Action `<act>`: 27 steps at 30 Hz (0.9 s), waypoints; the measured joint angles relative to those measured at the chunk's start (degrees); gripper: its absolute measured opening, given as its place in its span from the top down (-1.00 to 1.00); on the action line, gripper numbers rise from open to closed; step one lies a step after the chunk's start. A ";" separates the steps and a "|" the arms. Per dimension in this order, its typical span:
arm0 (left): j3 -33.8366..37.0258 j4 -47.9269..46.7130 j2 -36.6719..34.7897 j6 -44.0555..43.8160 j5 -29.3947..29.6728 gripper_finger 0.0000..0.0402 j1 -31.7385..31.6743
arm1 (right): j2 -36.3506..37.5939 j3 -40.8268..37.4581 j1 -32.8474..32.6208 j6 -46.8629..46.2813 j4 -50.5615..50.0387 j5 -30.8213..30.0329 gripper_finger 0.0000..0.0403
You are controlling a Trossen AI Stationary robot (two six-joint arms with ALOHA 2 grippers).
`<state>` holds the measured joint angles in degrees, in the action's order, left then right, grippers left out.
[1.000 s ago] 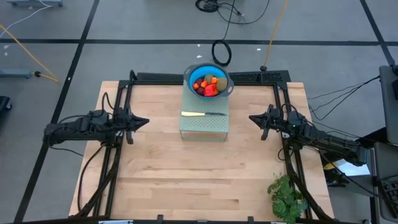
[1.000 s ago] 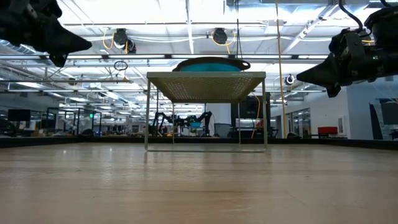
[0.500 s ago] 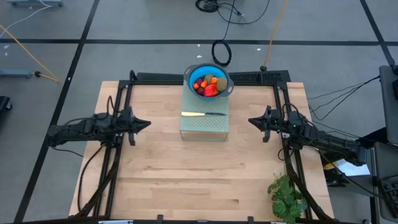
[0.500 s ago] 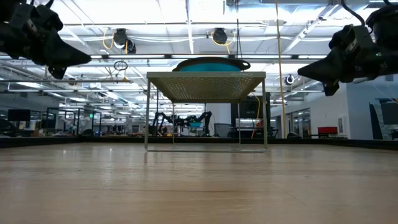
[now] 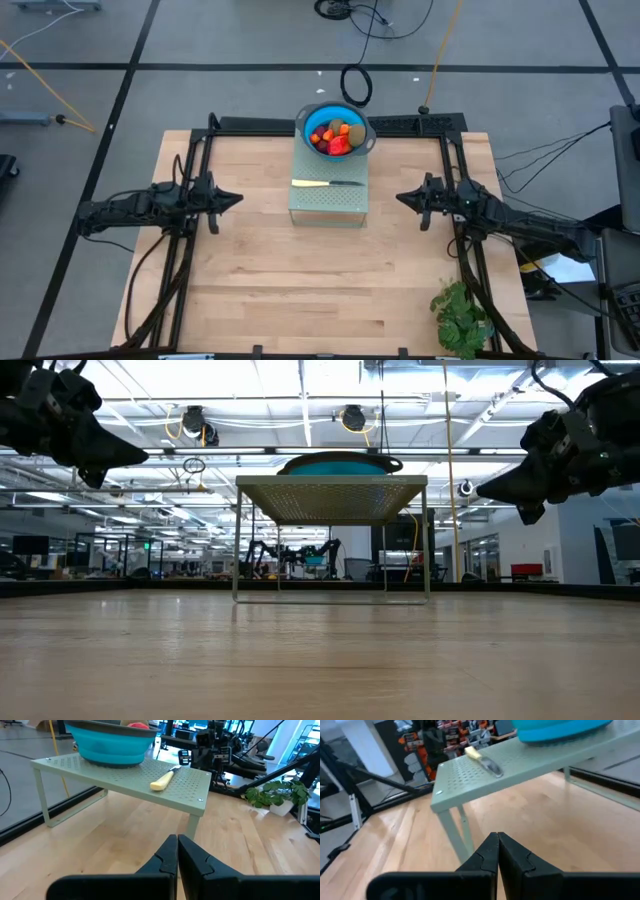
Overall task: Pick & Place Fruit
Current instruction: Return to Home Position
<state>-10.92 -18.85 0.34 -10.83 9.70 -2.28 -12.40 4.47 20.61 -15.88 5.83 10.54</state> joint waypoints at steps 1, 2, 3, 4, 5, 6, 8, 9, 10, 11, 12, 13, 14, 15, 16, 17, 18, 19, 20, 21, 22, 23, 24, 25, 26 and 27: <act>0.00 -0.02 0.00 0.02 0.22 0.95 0.02 | -0.76 0.00 -0.55 0.02 0.12 -0.04 1.00; 0.00 -0.08 0.00 0.05 0.43 0.95 0.01 | -1.59 0.00 -1.20 0.02 0.68 -0.04 1.00; 0.00 -0.09 0.00 0.20 0.52 0.95 0.00 | -2.44 0.00 -1.89 0.02 1.59 -0.06 1.00; 0.00 -0.09 0.00 0.41 0.60 0.95 0.02 | -3.21 0.00 -2.71 0.04 2.90 -0.10 1.00; 0.00 -0.09 0.00 0.60 0.63 0.95 0.02 | -3.93 0.00 -3.48 0.13 4.53 -0.10 1.00; 0.00 -0.11 0.00 0.61 0.63 0.95 0.02 | -4.55 0.00 -4.25 0.40 6.25 -0.10 1.00; 0.00 -0.13 0.00 0.61 0.63 0.95 0.00 | -5.36 0.00 -5.60 0.81 9.01 -0.42 1.00; 0.00 -0.14 0.00 0.61 0.63 0.95 0.01 | -5.61 0.00 -6.26 0.88 9.78 -1.36 1.00; 0.00 -0.13 0.00 0.61 0.63 0.95 0.01 | -5.71 0.00 -6.86 0.90 10.11 -2.24 1.00; 0.00 -0.13 0.00 0.61 0.58 0.95 0.02 | -5.71 0.00 -7.44 0.91 10.11 -3.24 1.00; 0.00 -0.13 0.00 0.61 0.39 0.95 0.01 | -5.69 0.00 -7.92 0.90 10.11 -4.23 1.00; 0.00 -0.13 0.00 0.61 0.26 0.95 0.01 | -5.68 0.00 -8.29 0.92 10.12 -4.74 1.00; 0.00 -0.15 0.00 0.59 -0.07 0.95 0.02 | -5.65 0.00 -8.53 0.92 10.14 -4.83 1.00; 0.00 -0.13 0.00 0.61 -0.39 0.95 0.02 | -5.63 0.00 -8.67 0.89 10.11 -4.78 1.00; 0.00 -0.13 0.00 0.61 -0.55 0.95 0.00 | -5.62 0.00 -8.73 0.54 10.14 -4.76 1.00; 0.00 -0.13 0.00 0.61 -0.57 0.95 0.02 | -5.62 0.00 -8.73 0.06 10.14 -4.76 1.00; 0.00 -0.13 0.00 0.67 -0.57 0.95 0.02 | -5.62 0.00 -8.73 -0.35 10.14 -4.76 1.00; 0.00 -0.13 0.00 0.95 -0.62 0.95 0.01 | -5.62 0.00 -8.73 -0.63 10.14 -4.76 1.00; 0.00 -0.12 0.00 1.30 -0.65 0.95 0.01 | -5.62 0.00 -8.73 -0.90 10.14 -4.76 1.00; 0.00 -0.11 0.00 1.44 -0.65 0.95 0.01 | -5.62 0.00 -8.73 -1.16 10.14 -4.77 1.00; -0.01 -0.11 0.00 1.49 -0.64 0.95 0.02 | -5.62 0.00 -8.73 -1.35 10.14 -4.76 1.00; -0.02 -0.11 0.00 1.53 -0.64 0.95 0.00 | -5.62 0.00 -8.73 -1.42 10.14 -4.76 1.00; -0.02 -0.10 0.00 1.55 -0.64 0.95 0.01 | -5.62 0.00 -8.73 -1.42 10.14 -4.76 1.00; -0.02 -0.09 0.00 1.55 -0.64 0.95 0.00 | -5.62 0.00 -8.73 -1.42 10.14 -4.76 1.00; -0.02 -0.09 0.00 1.59 -0.64 0.95 0.02 | -5.60 0.00 -8.73 -1.42 10.14 -4.76 1.00; -0.02 -0.09 0.00 1.61 -0.64 0.95 0.00 | -5.40 0.02 -8.73 -1.42 10.14 -4.76 1.00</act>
<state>-10.94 -18.94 0.34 -9.22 9.06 -2.28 -17.80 4.49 11.88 -17.30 15.97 5.78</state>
